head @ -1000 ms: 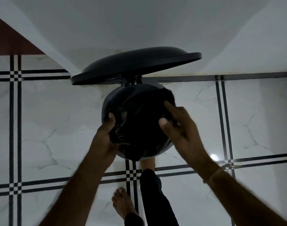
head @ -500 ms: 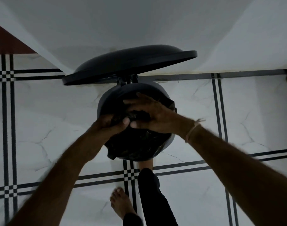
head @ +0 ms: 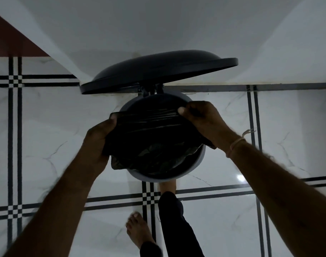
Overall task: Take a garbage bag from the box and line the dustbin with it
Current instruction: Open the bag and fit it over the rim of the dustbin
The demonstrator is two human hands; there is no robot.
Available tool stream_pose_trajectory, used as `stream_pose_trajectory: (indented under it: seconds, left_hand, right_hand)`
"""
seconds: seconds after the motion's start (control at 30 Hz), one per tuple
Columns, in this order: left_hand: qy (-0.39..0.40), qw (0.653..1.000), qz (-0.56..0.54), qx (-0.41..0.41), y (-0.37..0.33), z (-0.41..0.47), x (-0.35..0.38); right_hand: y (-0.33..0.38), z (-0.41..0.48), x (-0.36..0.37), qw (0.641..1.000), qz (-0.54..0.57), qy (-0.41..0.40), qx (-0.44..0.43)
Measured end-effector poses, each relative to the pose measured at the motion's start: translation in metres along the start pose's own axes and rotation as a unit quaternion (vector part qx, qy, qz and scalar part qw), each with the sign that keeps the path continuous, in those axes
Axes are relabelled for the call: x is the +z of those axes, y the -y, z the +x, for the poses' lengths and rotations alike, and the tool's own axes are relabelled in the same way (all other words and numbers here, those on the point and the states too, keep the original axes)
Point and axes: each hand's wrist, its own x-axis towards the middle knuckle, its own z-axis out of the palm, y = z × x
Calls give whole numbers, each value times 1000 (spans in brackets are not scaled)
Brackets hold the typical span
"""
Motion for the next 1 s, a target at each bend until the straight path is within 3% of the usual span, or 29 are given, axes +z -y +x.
stream_pose_trajectory:
  seconds: [0.1,0.13,0.23,0.33,0.43,0.53,0.6,0.67,0.83,0.93,1.0]
  left_hand:
    - [8,995,-82,-62,-4,2,-7]
    - [-7,993,-100,-67,-5,2,-10]
    - [-50,990,-115,-61,-6,3,-12]
    - [-47,987,-145,-56,-10,5,-4]
    - [-3,988,-142,-59,-8,5,21]
    - [3,992,-122,-36,5,9,41]
    - [-4,994,-101,-26,11,10,43]
    - [-1,994,-103,-32,14,13,41]
    - [4,997,-73,-24,10,17,23]
    - [-9,998,-52,-30,7,26,17]
    - [-63,997,-27,-29,7,36,16]
  right_hand:
    - [-6,-4,-11,982,163,60,70]
    - [-8,-5,-12,981,166,74,75]
    - [-7,-8,-12,994,6,98,38]
    - [-8,-8,-7,991,69,114,22]
    - [1,-8,6,973,210,38,89]
    - [3,0,14,978,165,-126,10]
    - [0,2,21,987,84,-133,6]
    - [-10,-3,20,987,56,-129,74]
    - [-15,3,-1,957,208,-157,128]
    - [-19,15,-9,951,209,-170,150]
    - [-21,28,-8,952,195,-176,159]
